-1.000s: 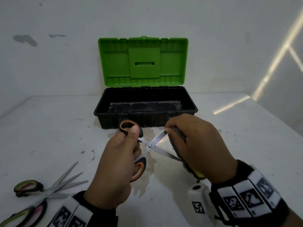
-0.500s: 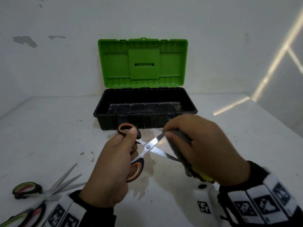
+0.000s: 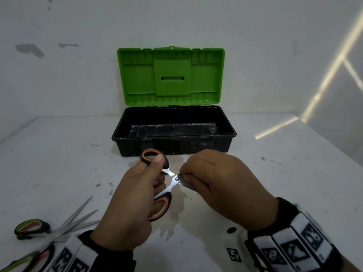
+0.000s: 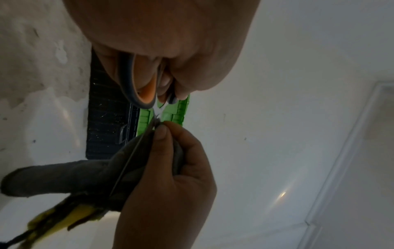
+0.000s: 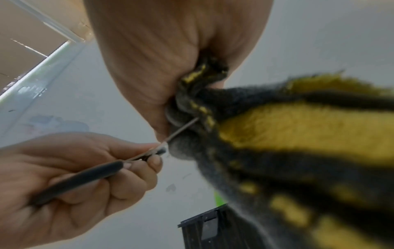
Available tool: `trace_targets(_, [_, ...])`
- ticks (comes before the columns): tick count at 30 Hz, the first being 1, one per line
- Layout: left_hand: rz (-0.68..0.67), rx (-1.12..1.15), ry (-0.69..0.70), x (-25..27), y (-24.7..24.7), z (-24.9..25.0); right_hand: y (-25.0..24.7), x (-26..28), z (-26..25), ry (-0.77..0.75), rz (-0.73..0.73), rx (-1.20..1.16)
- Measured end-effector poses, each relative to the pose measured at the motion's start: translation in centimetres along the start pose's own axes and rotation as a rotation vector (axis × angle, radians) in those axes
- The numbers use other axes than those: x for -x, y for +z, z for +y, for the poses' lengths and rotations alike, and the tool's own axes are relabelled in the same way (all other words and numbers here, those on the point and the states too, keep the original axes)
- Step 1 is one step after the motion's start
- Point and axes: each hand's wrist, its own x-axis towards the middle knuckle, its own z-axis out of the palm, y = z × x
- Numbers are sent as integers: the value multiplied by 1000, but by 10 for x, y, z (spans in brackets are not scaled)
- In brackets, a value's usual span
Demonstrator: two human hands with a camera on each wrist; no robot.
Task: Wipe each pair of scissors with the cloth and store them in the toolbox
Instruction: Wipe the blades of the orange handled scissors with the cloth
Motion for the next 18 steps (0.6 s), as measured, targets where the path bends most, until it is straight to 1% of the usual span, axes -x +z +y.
trace_targets(3, [-12, 22, 2, 2, -4, 2, -8, 4, 17, 104, 25, -77])
trace_targets(5, [-28, 23, -1, 2, -6, -1, -12, 9, 30, 167, 39, -71])
trace_targets(7, [-55, 12, -10, -1, -8, -5, -17, 14, 38, 210, 72, -54])
trace_targets(9, [-84, 41, -24, -4, -10, -9, -26, 16, 40, 228, 135, -57])
trace_targets(10, [-89, 55, -29, -5, -11, -10, -30, 17, 38, 223, 164, -65])
trace_targets(12, [-80, 77, -31, -10, -10, -9, -35, 15, 28, 163, 169, -76])
trace_targets(13, [-74, 74, -34, -11, -8, -8, -35, 14, 22, 113, 140, -80])
trace_targets(15, [-54, 59, -36, -12, -7, -7, -30, 11, 11, 18, 18, -63])
trace_targets(17, [-92, 55, -39, -11, -7, -7, -20, 9, 7, -51, -85, 7])
trace_targets(18, [-112, 45, -42, -8, -8, -6, -17, 8, 8, -65, -95, 28])
